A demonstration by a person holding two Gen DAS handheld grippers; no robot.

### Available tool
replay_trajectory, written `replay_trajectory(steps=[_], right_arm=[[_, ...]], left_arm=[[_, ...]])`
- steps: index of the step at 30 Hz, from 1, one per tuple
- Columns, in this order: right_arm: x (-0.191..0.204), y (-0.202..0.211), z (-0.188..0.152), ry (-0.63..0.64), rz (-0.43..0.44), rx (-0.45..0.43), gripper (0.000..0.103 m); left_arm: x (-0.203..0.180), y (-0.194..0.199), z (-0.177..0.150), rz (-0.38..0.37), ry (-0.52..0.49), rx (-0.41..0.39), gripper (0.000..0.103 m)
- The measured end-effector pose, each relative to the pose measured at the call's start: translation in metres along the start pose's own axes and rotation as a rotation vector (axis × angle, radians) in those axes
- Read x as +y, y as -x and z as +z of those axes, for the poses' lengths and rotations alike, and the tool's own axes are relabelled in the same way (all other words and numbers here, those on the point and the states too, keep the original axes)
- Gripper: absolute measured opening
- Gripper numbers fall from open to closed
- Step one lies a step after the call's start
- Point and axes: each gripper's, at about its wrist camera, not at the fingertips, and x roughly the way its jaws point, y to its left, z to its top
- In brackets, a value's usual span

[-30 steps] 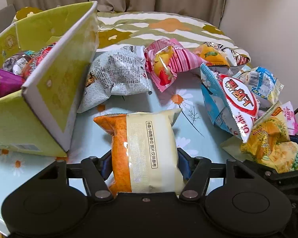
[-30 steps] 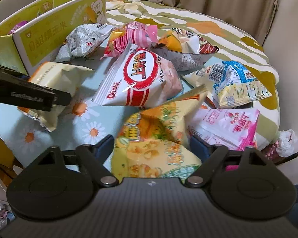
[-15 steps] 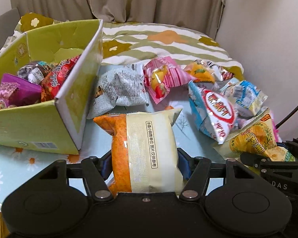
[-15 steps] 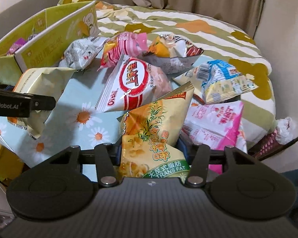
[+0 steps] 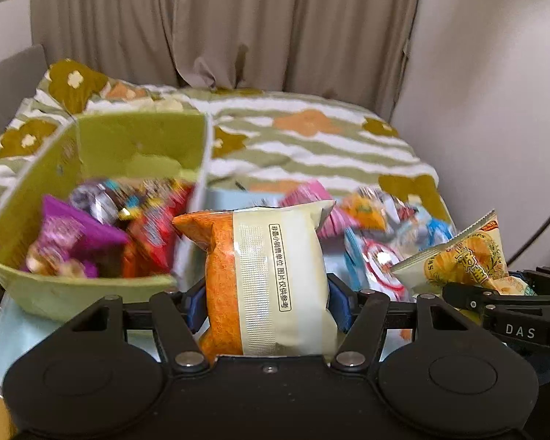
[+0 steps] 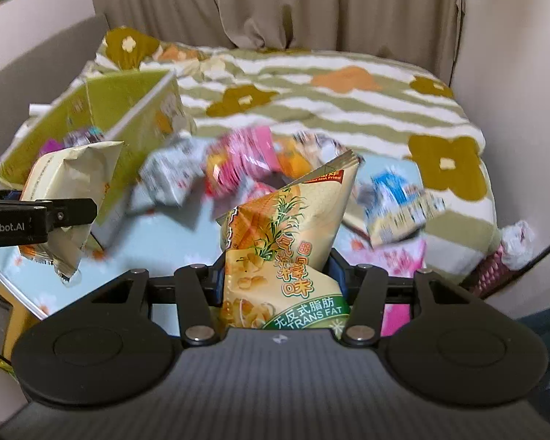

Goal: Organize snacks
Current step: 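Carry both bags over the yellow box and open both tools to drop them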

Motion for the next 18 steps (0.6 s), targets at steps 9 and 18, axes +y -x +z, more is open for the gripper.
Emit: replay_trajectory(steps=[9,18], right_arm=[[0.063,-0.006,0.061,0.016,0.07,-0.092,0.066],[0.145,-0.047,0.136,0.004,0.163,-0.136,0.066]], left_arm=[[0.073,0.014,0.049,0.061,0.031,-0.077,0.067],[0.153,-0.008,0.104,0.102,0.035,-0.078,0.067]])
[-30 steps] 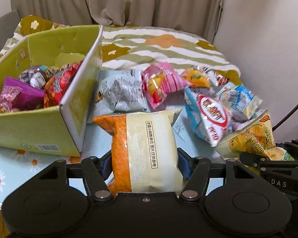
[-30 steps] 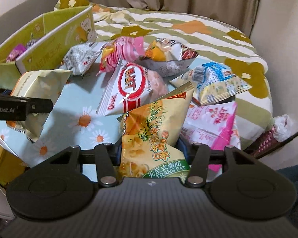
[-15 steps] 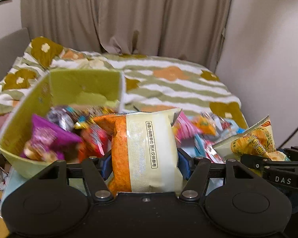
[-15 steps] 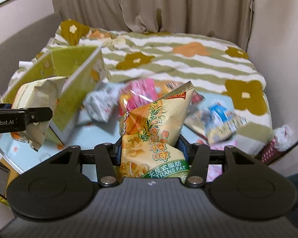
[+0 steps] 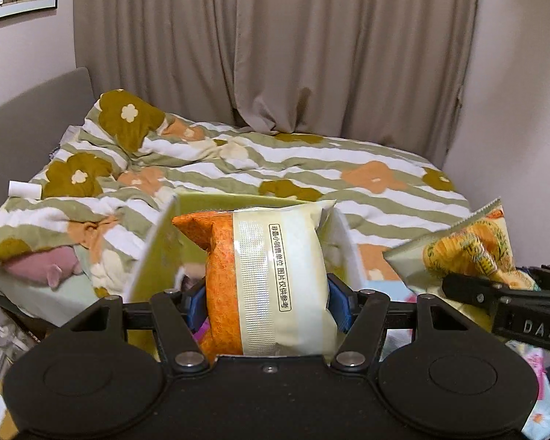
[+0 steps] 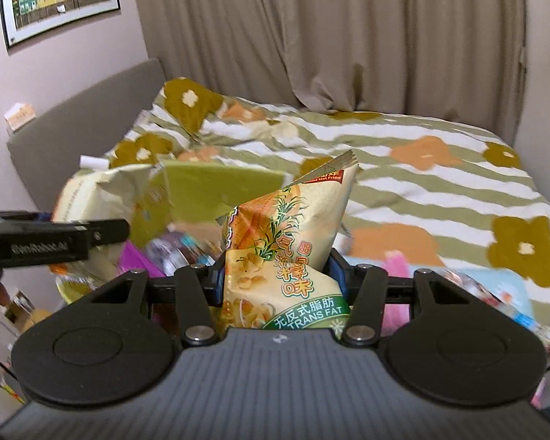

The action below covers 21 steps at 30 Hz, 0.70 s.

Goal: Organize snacks
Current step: 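Carry both bags over the yellow box and open both tools to drop them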

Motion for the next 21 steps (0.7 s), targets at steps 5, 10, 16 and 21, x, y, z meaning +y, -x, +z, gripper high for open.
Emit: replay_trajectory(steps=[5,10,16,21], right_arm=[[0.028,-0.045,0.03,-0.057,0.005,-0.001,0.066],[0.045,-0.089,0.049,-0.103,-0.033,0.025,0.066],[0.05,-0.122,0.052,-0.149,-0.074,0.064,0.066],[0.049,-0.136,0.05,-0.155,-0.081,0.091,0.066]], left_arm=[[0.034,-0.036,0.022,-0.005,-0.007,0.033,0.068],[0.051,-0.083,0.036,-0.029,-0.045,0.105,0.068],[0.055,-0.134,0.038,-0.039,-0.091,0.182,0.075],[0.061,-0.137,0.028,-0.028,-0.081,0.182,0.101]])
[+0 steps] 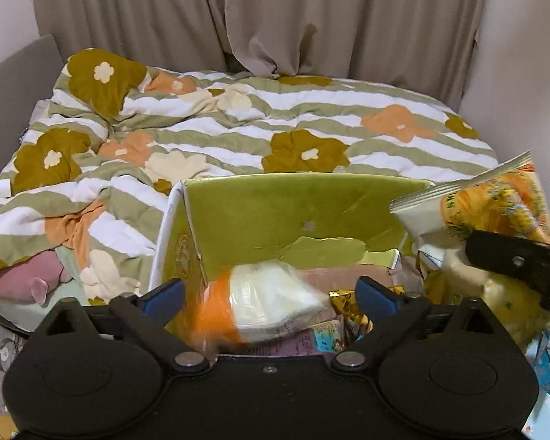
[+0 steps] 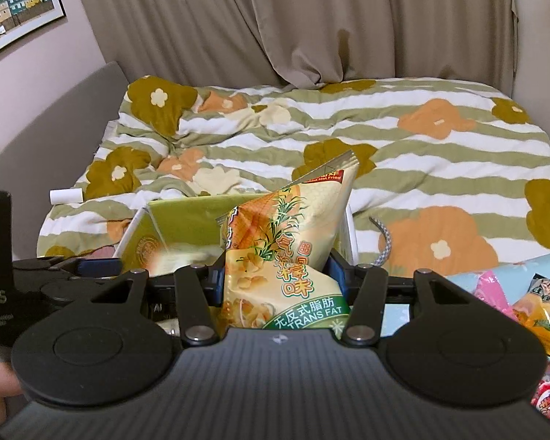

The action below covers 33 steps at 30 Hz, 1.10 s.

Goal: Organize snacks
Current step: 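Carry both bags over the yellow box and open both tools to drop them, then move both tools back over the snack pile on the blue tray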

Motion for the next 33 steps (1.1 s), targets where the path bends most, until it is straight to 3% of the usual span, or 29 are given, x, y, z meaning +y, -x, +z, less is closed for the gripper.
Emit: replay_trajectory(steps=[10,19,20,22,33], right_arm=[[-0.008,-0.023,0.007,-0.029,0.067,0.079,0.067],[0.008,-0.061,0.025,0.028,0.088,0.117,0.069],[0.009,-0.065,0.025,0.031,0.089,0.121,0.073],[0.008,-0.072,0.024,0.017,0.106,0.133,0.102],[-0.011,-0.057,0.009,0.004,0.108,0.109,0.103]], left_arm=[[0.005,0.04,-0.016,0.041,0.078,-0.044,0.102],[0.015,0.046,-0.009,0.08,0.128,-0.073,0.102],[0.016,0.045,-0.008,0.084,0.134,-0.069,0.102],[0.017,0.042,-0.009,0.093,0.138,-0.059,0.102],[0.011,0.044,-0.02,0.109,0.139,-0.049,0.102]])
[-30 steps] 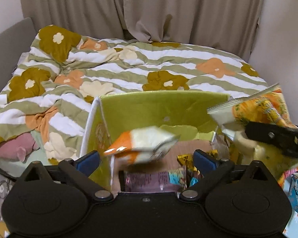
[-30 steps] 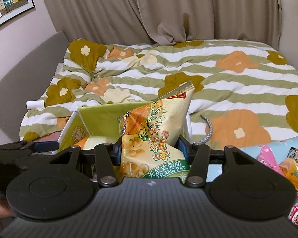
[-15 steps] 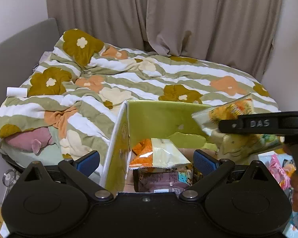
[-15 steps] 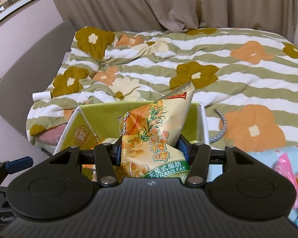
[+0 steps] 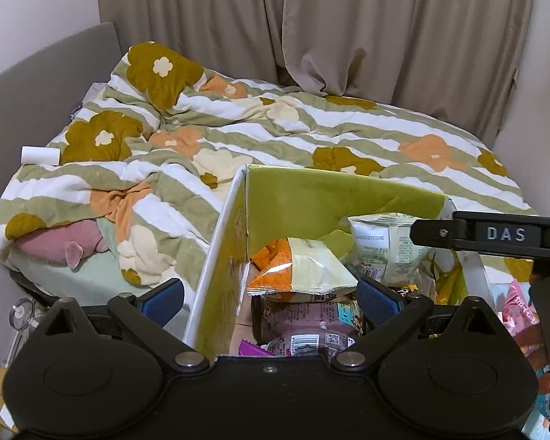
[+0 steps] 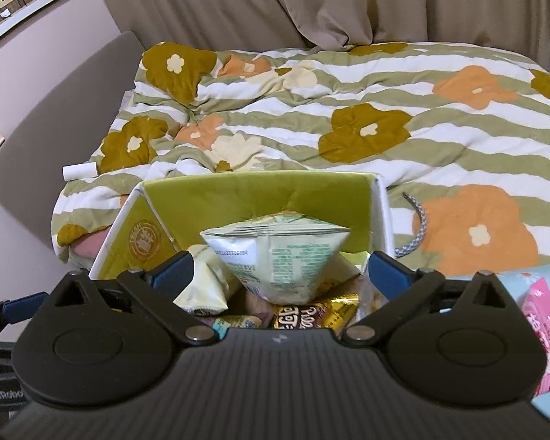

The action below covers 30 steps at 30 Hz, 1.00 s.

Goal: Organize snacks
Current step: 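Move both tools back over the snack pile on the blue tray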

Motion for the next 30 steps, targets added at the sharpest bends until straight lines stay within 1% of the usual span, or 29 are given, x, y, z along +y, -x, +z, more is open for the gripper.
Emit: replay_trajectory(steps=[5,8,11,15,19,23,27,30], right_arm=[[-0.001,0.019,-0.003,0.006,0.021,-0.018,0.103],[0.003,0.036,-0.006,0.017,0.023,-0.046,0.103],[0.01,0.054,-0.009,0.023,0.025,-0.064,0.103],[0.018,0.08,-0.017,0.044,0.017,-0.089,0.103],[0.023,0.111,-0.03,0.039,0.007,-0.131,0.103],[0.02,0.143,-0.044,0.014,-0.019,-0.173,0.103],[0.011,0.177,-0.061,-0.015,-0.078,-0.218,0.103],[-0.001,0.2,-0.074,-0.038,-0.131,-0.249,0.103]], left_arm=[[-0.001,0.016,-0.001,0.001,-0.002,-0.021,0.102],[-0.001,0.028,-0.001,0.01,0.002,-0.042,0.102],[0.001,0.043,-0.003,-0.002,0.013,-0.067,0.102],[-0.001,0.066,-0.005,-0.009,-0.001,-0.103,0.102],[-0.007,0.088,-0.009,-0.05,-0.021,-0.135,0.102],[-0.018,0.103,-0.018,-0.111,-0.058,-0.15,0.102],[-0.035,0.116,-0.028,-0.194,-0.103,-0.161,0.102],[-0.049,0.122,-0.035,-0.234,-0.126,-0.171,0.102]])
